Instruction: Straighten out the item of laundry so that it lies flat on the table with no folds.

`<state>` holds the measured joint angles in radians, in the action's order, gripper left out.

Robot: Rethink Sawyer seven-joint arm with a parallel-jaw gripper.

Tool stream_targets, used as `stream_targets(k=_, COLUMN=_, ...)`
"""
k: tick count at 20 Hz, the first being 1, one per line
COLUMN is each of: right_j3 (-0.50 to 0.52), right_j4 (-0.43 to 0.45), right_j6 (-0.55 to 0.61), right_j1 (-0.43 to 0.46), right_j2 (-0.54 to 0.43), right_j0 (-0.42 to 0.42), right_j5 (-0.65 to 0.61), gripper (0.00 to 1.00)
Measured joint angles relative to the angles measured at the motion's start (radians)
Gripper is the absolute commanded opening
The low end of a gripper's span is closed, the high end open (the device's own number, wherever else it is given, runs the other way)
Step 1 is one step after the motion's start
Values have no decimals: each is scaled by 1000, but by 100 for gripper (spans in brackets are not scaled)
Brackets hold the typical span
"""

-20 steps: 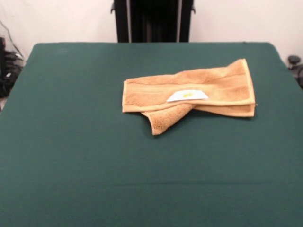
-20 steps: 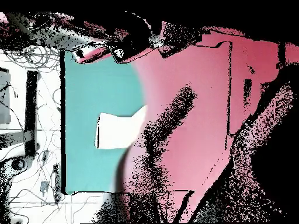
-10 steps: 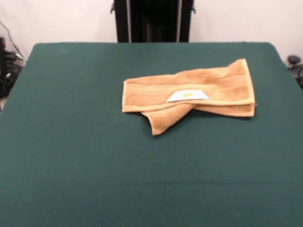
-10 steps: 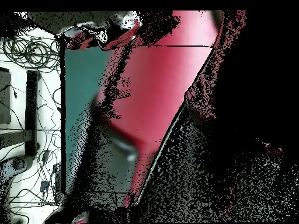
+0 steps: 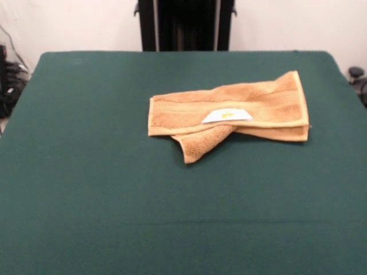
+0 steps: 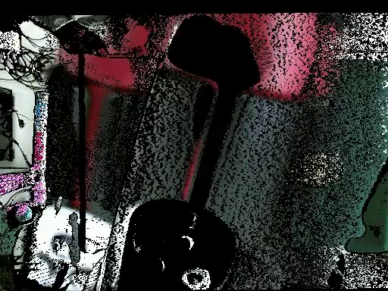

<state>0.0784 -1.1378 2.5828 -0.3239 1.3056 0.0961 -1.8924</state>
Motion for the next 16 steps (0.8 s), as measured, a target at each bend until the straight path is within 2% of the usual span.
stream_targets(k=3, right_j3=20, right_j4=48, right_j6=0, right_j1=17, right_j2=-6, right_j0=-23, right_j5=20, gripper=100)
stream_targets(k=8, right_j3=160, right_j4=240, right_j6=0, right_j1=30, right_j2=-70, right_j0=-123, right_j5=163, gripper=100)
stream_targets(k=9, right_j3=247, right_j4=325, right_j6=0, right_j1=29, right_j2=-101, right_j0=-179, right_j5=264, gripper=100)
stream_targets(k=11, right_j3=299, right_j4=371, right_j6=0, right_j1=27, right_j2=-117, right_j0=-213, right_j5=329, gripper=100)
stream_targets(k=14, right_j3=431, right_j4=481, right_j6=0, right_j1=21, right_j2=-152, right_j0=-306, right_j5=518, gripper=100)
stream_targets(k=16, right_j3=463, right_j4=508, right_j6=0, right_j1=17, right_j2=-158, right_j0=-336, right_j5=569, gripper=100)
